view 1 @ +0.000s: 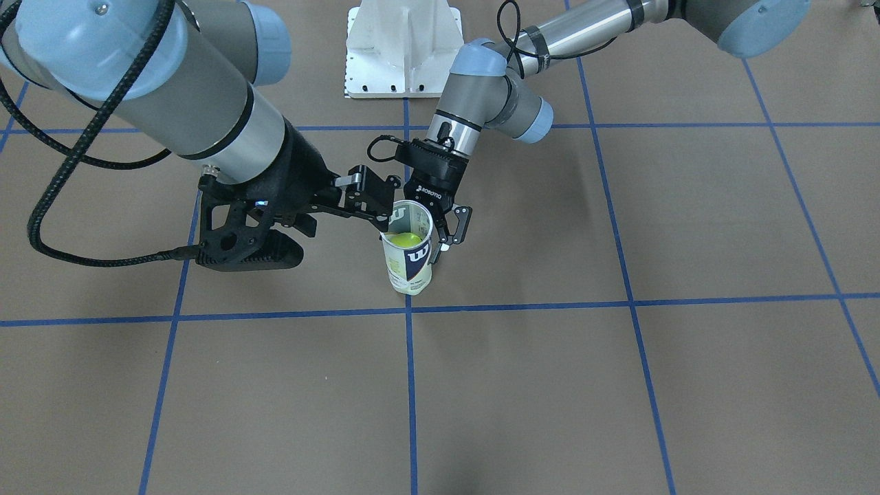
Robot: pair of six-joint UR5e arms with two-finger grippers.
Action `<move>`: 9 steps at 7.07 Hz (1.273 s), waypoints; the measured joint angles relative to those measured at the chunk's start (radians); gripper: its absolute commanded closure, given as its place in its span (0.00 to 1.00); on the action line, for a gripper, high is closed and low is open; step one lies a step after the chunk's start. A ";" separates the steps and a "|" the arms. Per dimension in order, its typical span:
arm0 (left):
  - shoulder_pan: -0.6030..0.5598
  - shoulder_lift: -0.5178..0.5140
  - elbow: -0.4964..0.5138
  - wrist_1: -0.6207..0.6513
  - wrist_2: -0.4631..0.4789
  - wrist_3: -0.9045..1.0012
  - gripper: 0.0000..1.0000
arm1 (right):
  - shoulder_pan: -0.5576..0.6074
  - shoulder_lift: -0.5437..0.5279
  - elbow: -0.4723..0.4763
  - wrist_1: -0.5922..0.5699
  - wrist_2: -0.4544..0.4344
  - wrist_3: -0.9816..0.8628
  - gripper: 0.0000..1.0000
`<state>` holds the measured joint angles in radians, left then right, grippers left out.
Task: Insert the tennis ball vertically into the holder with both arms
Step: 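Raise the right gripper away while the left gripper steadies the can, then open the left gripper and draw it back from the can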
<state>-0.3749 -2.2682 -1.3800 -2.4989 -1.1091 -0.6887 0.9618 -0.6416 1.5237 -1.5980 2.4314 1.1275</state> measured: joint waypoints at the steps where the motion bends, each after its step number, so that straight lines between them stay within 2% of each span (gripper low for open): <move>1: 0.000 0.002 -0.002 0.005 0.000 0.000 0.01 | 0.000 -0.001 0.001 0.000 0.000 0.000 0.00; 4: 0.007 0.039 -0.035 0.051 -0.005 0.000 0.01 | 0.006 0.000 0.001 0.001 0.001 0.000 0.00; 6: 0.011 0.082 -0.084 0.073 -0.060 0.000 0.01 | 0.011 0.001 0.001 0.001 0.005 -0.001 0.00; 8: 0.028 0.132 -0.181 0.145 -0.119 -0.002 0.01 | 0.023 0.001 0.002 0.001 0.014 -0.001 0.00; 9: 0.042 0.182 -0.265 0.198 -0.141 -0.003 0.01 | 0.033 0.001 0.002 0.001 0.025 -0.001 0.00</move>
<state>-0.3325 -2.0860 -1.6447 -2.3010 -1.2496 -0.6915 0.9953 -0.6411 1.5255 -1.5971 2.4560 1.1269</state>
